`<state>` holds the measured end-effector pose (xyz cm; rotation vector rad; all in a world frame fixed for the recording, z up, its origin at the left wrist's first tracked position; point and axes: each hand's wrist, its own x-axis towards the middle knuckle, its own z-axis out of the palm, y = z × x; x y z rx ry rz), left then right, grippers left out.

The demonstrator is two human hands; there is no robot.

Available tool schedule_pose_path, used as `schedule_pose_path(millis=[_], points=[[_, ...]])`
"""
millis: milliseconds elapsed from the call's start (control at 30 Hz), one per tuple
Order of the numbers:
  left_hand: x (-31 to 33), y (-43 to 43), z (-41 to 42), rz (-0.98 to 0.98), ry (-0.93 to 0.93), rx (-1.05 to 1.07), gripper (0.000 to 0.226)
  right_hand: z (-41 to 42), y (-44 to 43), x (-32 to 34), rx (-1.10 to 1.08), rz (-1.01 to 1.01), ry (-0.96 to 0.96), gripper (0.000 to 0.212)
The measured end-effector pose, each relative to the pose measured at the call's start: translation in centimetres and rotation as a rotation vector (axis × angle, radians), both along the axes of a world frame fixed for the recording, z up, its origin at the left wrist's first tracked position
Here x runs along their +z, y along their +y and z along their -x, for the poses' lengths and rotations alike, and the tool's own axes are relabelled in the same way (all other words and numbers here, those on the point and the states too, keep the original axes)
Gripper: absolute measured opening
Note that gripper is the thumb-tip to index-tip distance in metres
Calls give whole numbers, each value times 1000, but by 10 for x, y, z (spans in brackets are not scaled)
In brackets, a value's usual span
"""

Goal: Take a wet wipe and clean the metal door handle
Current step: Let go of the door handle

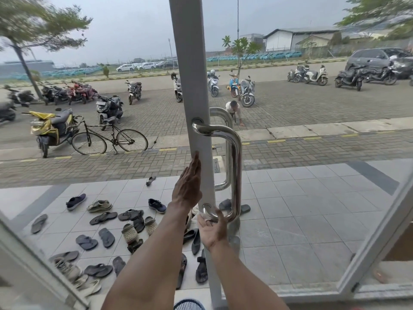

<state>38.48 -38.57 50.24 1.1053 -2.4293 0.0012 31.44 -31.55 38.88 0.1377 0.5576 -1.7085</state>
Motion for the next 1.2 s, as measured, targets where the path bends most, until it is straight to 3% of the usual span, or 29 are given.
schedule_pose_path(millis=[33,67,133,167,333,400,467,567,667,733,800,900,1033,1200], points=[[1,-1,-3,20,-14,-4,101,-4,-4,6,5,17,24,117],[-1,-5,-10,42,-30,-5,99,-11,-7,11,29,46,46,103],[-8,-9,-25,69,-56,6,97,-22,-11,18,106,33,122,48],[-13,-7,-34,58,-63,28,96,-30,-13,15,144,-6,186,32],[-66,4,-73,-147,-72,205,87,-58,-14,-31,356,-130,552,7],[-94,7,-88,-278,-104,270,84,-65,-16,-64,385,-185,720,17],[-128,11,-103,-453,-137,364,74,-75,-20,-106,456,-220,913,13],[-185,20,-125,-789,-15,500,53,-86,-19,-150,549,-248,1022,9],[-250,22,-139,-975,119,621,45,-98,-22,-188,621,-260,1104,7],[-285,20,-143,-1028,235,668,44,-103,-28,-220,668,-264,1155,10],[-351,22,-148,-1140,405,749,40,-112,-34,-291,734,-263,1208,21],[-443,26,-153,-1307,697,847,18,-121,-40,-373,806,-300,1221,39],[-595,21,-156,-1444,879,936,22,-129,-48,-508,888,-350,1245,43],[-740,11,-142,-1458,974,977,29,-126,-58,-660,1029,-369,1353,37]])
